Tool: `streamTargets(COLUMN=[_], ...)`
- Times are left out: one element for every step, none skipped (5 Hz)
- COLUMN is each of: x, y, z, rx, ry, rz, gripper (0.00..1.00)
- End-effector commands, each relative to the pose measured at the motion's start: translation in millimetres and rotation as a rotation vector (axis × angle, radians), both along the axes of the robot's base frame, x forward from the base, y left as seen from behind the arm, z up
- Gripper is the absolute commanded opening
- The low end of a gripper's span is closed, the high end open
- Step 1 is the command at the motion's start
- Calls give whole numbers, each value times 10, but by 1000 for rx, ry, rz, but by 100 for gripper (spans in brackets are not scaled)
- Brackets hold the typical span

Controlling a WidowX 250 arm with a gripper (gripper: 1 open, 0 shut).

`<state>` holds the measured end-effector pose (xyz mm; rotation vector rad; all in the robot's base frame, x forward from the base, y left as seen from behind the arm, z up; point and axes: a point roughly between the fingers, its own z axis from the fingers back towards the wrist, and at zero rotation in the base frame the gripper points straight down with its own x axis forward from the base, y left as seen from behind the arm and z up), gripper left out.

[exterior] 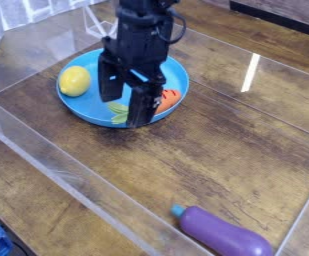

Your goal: Remove the carrot from the blue tray and put it on the table

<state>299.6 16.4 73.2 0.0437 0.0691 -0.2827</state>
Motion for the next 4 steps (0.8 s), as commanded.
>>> streamTargets(x=[15, -48, -34, -33], y=[-33, -92, -88, -75], z=[163, 100, 62, 69], rx=[5, 5, 4, 4], ry=[-94, -99, -107, -108], rz=[-15, -35, -78, -118], gripper=[100, 0, 0, 0])
